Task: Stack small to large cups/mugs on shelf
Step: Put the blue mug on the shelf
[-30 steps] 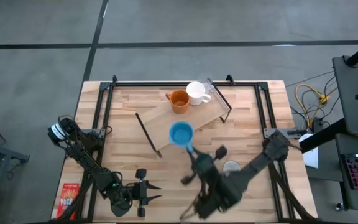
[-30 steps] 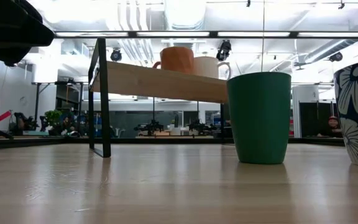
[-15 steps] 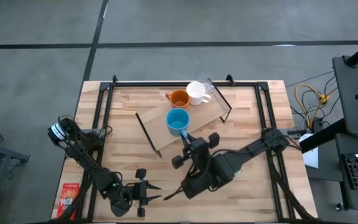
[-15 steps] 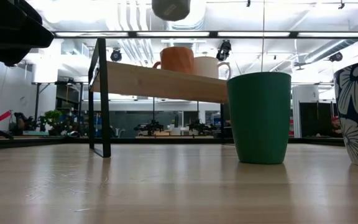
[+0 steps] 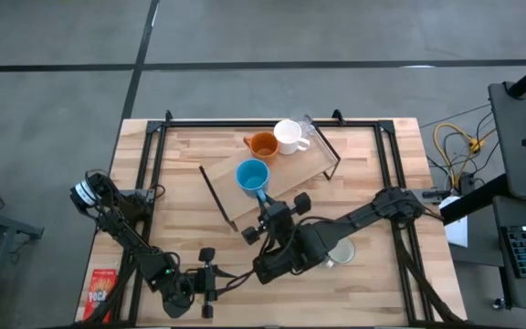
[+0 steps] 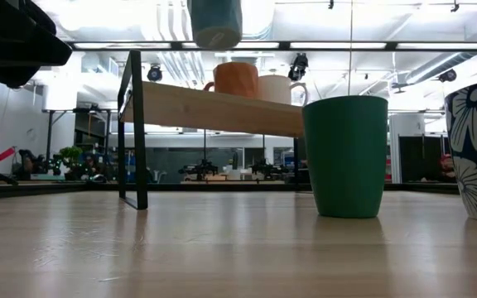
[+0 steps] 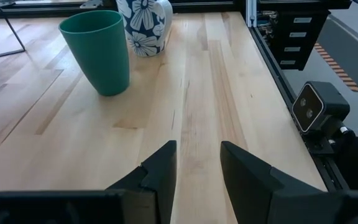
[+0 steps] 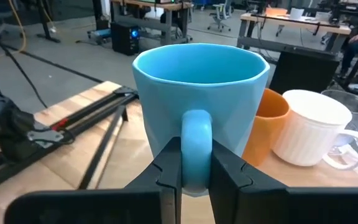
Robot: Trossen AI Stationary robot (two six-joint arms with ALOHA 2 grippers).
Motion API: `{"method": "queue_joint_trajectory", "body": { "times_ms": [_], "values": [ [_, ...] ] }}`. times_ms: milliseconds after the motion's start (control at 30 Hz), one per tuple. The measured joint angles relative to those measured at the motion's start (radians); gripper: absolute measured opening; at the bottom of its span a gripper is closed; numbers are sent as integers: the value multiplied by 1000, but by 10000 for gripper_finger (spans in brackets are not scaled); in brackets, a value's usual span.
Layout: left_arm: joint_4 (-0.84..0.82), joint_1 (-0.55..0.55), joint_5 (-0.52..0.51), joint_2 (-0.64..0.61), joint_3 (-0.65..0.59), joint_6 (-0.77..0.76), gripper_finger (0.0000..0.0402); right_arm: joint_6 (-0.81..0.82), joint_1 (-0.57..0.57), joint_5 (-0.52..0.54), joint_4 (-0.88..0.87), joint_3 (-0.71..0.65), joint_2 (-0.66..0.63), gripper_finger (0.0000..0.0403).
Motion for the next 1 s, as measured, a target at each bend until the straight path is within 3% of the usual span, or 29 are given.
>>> {"method": "queue_joint_trajectory", "body": {
  "times_ms": [633, 1000],
  "values": [
    [0, 0, 1, 0, -7, -3, 111, -113, -101, -56, 282, -138, 1, 38],
    [1, -1, 1, 0, -7, -3, 111, -132, -119, -60, 316, -166, 1, 38]
  ]
}}
